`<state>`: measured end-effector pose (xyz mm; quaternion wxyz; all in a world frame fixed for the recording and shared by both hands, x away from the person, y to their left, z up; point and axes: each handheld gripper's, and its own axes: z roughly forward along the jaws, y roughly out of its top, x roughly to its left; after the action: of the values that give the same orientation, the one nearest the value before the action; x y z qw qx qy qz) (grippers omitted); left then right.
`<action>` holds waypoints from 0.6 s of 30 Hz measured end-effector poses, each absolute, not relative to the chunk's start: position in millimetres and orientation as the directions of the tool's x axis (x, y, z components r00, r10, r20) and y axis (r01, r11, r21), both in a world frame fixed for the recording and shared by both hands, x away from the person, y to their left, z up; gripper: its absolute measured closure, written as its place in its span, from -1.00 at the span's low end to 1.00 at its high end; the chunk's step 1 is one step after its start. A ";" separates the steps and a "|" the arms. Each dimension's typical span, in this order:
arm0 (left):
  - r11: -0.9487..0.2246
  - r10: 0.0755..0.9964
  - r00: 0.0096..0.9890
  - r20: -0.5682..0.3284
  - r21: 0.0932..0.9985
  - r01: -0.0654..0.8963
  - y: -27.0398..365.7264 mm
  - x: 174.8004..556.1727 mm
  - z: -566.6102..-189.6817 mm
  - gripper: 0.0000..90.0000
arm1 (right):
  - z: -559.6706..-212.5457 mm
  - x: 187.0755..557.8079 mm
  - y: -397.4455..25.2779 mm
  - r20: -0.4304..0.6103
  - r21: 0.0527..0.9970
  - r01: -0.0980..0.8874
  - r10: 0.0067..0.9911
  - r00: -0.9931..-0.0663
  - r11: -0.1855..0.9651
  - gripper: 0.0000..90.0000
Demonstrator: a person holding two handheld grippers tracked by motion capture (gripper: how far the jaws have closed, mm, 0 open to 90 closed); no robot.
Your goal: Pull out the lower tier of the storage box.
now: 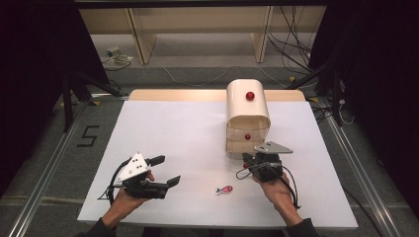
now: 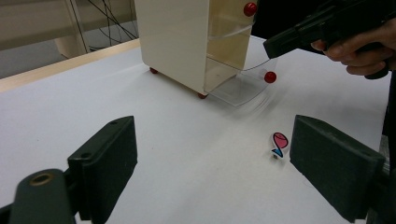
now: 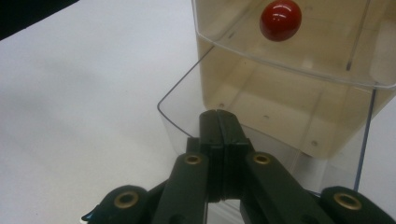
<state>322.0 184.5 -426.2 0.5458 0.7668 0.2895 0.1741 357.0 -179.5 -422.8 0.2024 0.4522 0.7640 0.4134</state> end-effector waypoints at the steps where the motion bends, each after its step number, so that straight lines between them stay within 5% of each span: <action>1: -0.237 0.634 0.772 -0.049 0.938 0.254 184.6 322.0 -426.1 -0.67 | -422.6 357.1 -179.7 0.063 0.818 0.518 0.856 -0.513 0.250 1.00; 10: -0.237 0.634 0.772 -0.049 0.938 0.254 184.6 322.1 -426.2 -0.67 | -416.4 352.4 -178.0 0.087 0.841 0.488 0.831 -0.549 0.234 0.90; 18: -0.236 0.634 0.772 -0.050 0.938 0.255 184.5 321.8 -426.2 -0.67 | -411.2 348.1 -173.2 0.095 0.849 0.461 0.783 -0.615 0.258 0.51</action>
<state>321.8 184.5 -426.2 0.5458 0.7669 0.2897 0.1736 348.1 -173.2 -411.2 0.1762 0.4021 0.7734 0.4573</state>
